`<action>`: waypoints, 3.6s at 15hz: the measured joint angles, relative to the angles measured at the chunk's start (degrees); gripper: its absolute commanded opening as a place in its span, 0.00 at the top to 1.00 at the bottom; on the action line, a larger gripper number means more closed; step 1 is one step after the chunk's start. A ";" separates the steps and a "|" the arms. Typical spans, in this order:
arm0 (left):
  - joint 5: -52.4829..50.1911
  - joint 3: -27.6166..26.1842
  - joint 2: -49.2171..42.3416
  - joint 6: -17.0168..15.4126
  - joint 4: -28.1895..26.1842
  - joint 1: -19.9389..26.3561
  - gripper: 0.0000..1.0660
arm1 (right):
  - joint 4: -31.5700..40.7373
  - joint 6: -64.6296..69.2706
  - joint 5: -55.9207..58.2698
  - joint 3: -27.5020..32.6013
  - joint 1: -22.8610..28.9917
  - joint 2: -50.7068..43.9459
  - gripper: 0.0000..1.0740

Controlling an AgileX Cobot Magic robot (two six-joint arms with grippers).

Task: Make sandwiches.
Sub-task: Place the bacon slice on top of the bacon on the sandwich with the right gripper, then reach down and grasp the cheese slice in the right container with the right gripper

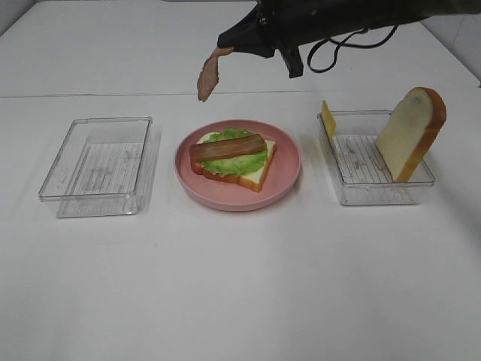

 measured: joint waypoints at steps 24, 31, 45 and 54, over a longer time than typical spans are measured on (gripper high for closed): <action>0.00 0.00 0.00 0.00 0.00 0.00 0.10 | -33.92 29.45 -5.39 0.00 2.52 2.58 0.65; 0.00 0.00 0.00 0.00 0.00 0.00 0.10 | -35.07 28.36 1.38 0.00 2.52 1.89 0.34; 0.00 0.00 0.00 0.00 0.00 0.00 0.10 | -72.99 40.85 15.70 -13.41 1.72 -6.30 0.47; 0.00 0.00 0.00 0.00 0.06 0.00 0.10 | -67.21 38.96 9.17 -13.87 -2.86 2.92 0.47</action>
